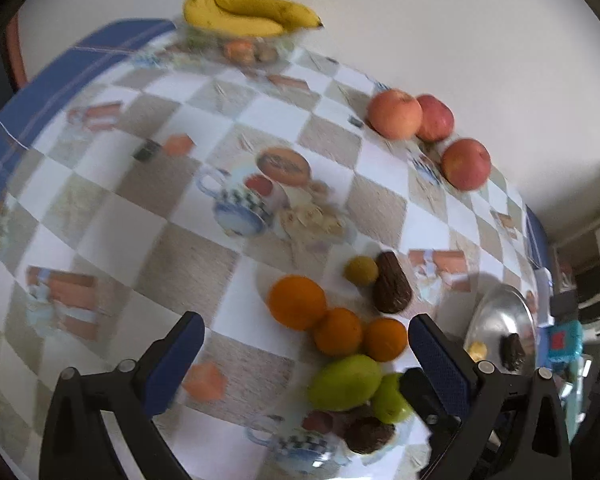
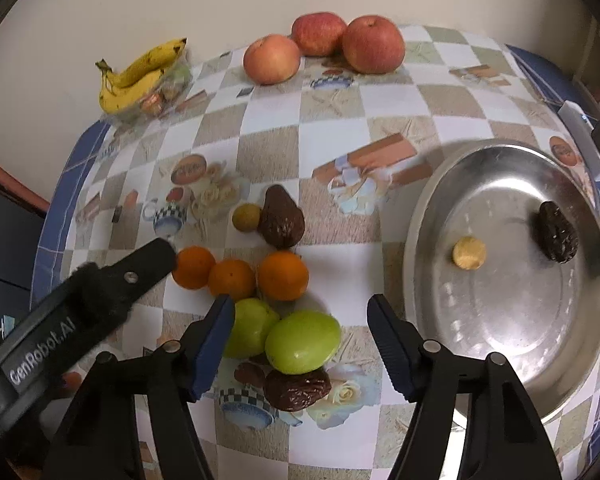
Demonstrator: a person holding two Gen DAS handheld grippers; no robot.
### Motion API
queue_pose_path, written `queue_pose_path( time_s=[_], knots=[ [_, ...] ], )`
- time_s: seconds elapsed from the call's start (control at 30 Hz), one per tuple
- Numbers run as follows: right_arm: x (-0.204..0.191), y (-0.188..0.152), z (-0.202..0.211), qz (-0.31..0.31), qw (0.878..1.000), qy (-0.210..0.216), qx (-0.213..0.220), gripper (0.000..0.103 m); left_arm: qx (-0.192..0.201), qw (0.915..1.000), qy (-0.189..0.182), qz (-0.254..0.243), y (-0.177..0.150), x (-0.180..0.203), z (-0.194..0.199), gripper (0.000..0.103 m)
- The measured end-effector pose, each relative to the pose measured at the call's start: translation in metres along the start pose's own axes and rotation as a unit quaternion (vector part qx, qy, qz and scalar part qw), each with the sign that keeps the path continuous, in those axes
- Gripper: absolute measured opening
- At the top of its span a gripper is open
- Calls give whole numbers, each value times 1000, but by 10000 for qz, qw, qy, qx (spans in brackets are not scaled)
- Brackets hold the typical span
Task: Organize fruits
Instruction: 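Grasp the large green fruit with the left gripper while the right gripper grasps a green pear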
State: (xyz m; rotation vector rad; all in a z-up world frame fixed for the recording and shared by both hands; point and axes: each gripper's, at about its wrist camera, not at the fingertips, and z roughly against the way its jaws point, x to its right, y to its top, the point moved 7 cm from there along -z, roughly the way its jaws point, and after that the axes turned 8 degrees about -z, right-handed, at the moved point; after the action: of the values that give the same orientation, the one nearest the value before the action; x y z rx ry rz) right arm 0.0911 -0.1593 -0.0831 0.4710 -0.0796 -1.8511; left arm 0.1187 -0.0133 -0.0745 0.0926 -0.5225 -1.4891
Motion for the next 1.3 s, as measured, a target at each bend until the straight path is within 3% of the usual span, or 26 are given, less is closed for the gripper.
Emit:
queue_pose_path(
  time_s=[0.1, 0.2, 0.37, 0.63, 0.77, 1.0, 1.13, 1.3],
  knots=[
    [-1, -3, -5, 33, 9999, 19, -107, 68, -51, 9997, 114, -195, -4, 6, -4, 102],
    [-1, -7, -11, 69, 9996, -2, -258, 63, -258, 9994, -178, -125, -8, 9, -13, 94],
    [1, -13, -18, 116, 9990, -115, -421, 63, -567, 9975, -409, -45, -18, 14, -24, 88],
    [8, -16, -24, -12, 9983, 88, -569, 62, -988, 9827, -1255, 937, -28, 8, -39, 86],
    [16, -16, -25, -209, 9972, 232, -673, 62, -1009, 9836, -1128, 979, -30, 3, -39, 83],
    [17, -16, -26, -258, 9969, 278, -695, 62, -1128, 9791, -1304, 1075, -33, 7, -43, 76],
    [18, -16, -26, -421, 9949, 532, -749, 51, -1214, 9728, -1496, 1289, -37, 6, -45, 66],
    [18, -15, -25, -443, 9947, 577, -727, 51, -1240, 9695, -1567, 1417, -38, 7, -45, 64]
  ],
)
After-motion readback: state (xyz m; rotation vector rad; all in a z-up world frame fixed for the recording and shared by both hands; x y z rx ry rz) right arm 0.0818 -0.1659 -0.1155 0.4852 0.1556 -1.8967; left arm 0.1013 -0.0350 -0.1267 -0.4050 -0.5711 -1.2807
